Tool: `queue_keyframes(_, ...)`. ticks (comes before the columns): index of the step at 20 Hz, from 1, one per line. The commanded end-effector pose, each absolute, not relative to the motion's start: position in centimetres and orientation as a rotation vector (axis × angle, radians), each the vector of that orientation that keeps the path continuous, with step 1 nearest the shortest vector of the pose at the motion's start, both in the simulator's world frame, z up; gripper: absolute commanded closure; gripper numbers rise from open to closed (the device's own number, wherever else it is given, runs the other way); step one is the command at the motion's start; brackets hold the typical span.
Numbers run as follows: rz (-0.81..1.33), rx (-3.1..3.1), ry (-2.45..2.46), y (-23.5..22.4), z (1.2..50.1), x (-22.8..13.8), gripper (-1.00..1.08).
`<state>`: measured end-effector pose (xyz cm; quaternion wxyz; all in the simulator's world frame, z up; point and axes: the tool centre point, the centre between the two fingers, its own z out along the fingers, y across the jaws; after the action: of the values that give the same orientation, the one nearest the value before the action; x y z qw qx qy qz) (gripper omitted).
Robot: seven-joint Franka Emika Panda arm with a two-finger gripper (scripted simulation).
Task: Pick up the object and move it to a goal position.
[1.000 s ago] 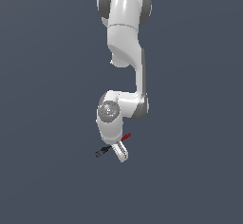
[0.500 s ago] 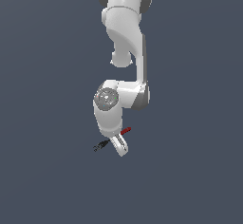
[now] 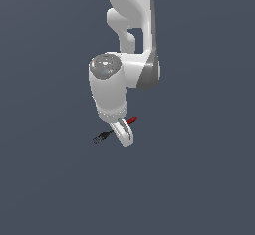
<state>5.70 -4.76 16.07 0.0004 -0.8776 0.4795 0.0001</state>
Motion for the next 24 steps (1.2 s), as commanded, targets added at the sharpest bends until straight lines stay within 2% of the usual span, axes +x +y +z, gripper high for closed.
queue_keyframes(1,0.0,-2.756,1.506,-4.9,19.1,5.0,1.08)
queue_keyframes(16,0.0,-2.758,1.505,-6.0,36.6,1.5,1.08)
queue_keyframes(24,0.0,-2.759,1.503,-6.3,43.2,0.4,1.08)
